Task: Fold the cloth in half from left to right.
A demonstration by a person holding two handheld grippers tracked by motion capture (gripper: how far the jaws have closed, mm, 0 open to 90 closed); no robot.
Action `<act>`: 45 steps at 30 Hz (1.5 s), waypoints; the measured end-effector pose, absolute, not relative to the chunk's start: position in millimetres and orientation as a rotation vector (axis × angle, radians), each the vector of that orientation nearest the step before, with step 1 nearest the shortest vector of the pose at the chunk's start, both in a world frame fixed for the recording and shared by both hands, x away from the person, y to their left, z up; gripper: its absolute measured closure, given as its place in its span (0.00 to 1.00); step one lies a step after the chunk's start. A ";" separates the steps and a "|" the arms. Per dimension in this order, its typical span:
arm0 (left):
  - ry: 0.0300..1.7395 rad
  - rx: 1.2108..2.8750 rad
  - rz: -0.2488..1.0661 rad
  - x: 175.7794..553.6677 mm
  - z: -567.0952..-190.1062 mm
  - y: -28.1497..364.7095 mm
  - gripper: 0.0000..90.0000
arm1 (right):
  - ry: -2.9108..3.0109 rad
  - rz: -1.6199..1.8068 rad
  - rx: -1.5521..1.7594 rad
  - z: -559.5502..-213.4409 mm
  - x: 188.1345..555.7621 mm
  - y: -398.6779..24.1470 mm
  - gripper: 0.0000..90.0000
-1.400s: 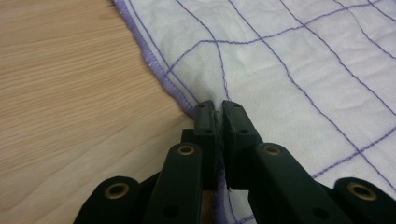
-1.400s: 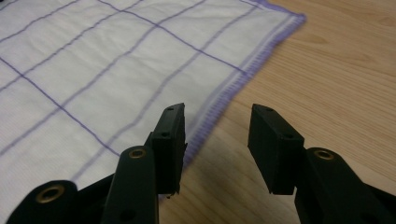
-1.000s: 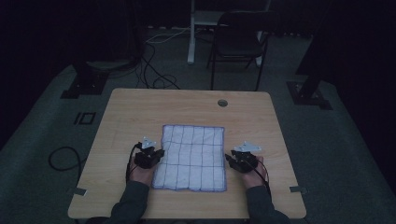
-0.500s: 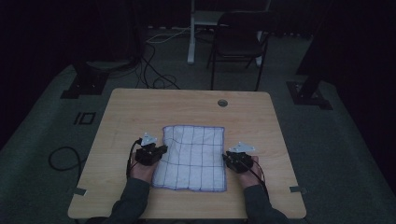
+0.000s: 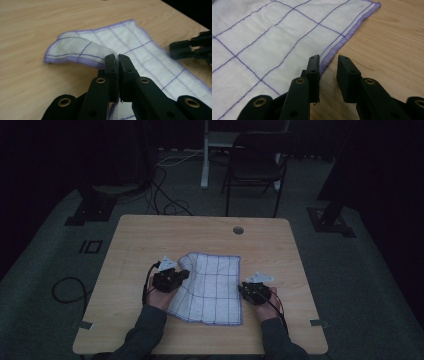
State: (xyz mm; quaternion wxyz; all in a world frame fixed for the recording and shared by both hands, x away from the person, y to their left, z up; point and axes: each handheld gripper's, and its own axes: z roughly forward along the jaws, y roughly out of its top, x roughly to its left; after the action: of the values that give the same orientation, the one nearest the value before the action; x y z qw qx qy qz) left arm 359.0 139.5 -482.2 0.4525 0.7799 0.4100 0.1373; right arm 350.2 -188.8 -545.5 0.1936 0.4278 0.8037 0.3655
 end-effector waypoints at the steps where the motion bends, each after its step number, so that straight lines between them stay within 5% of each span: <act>1: 1.004 1.924 0.333 359.1 -480.0 136.9 0.97 | 2.255 1.027 1.201 -545.5 350.3 -189.0 0.81; 21: 0.855 1.961 0.286 364.5 -459.9 81.3 0.97 | 2.255 1.040 1.218 -545.8 350.6 -189.6 0.81; 45: 0.828 2.055 0.215 373.8 -487.6 34.2 0.97 | 2.267 1.045 1.216 -545.5 350.0 -190.0 0.74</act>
State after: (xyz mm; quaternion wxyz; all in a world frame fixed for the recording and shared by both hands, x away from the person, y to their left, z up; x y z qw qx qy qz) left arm 373.8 34.2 -487.6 0.4422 0.8281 0.3336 0.0868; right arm 350.0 -190.0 -545.5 0.1813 0.4305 0.8030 0.3701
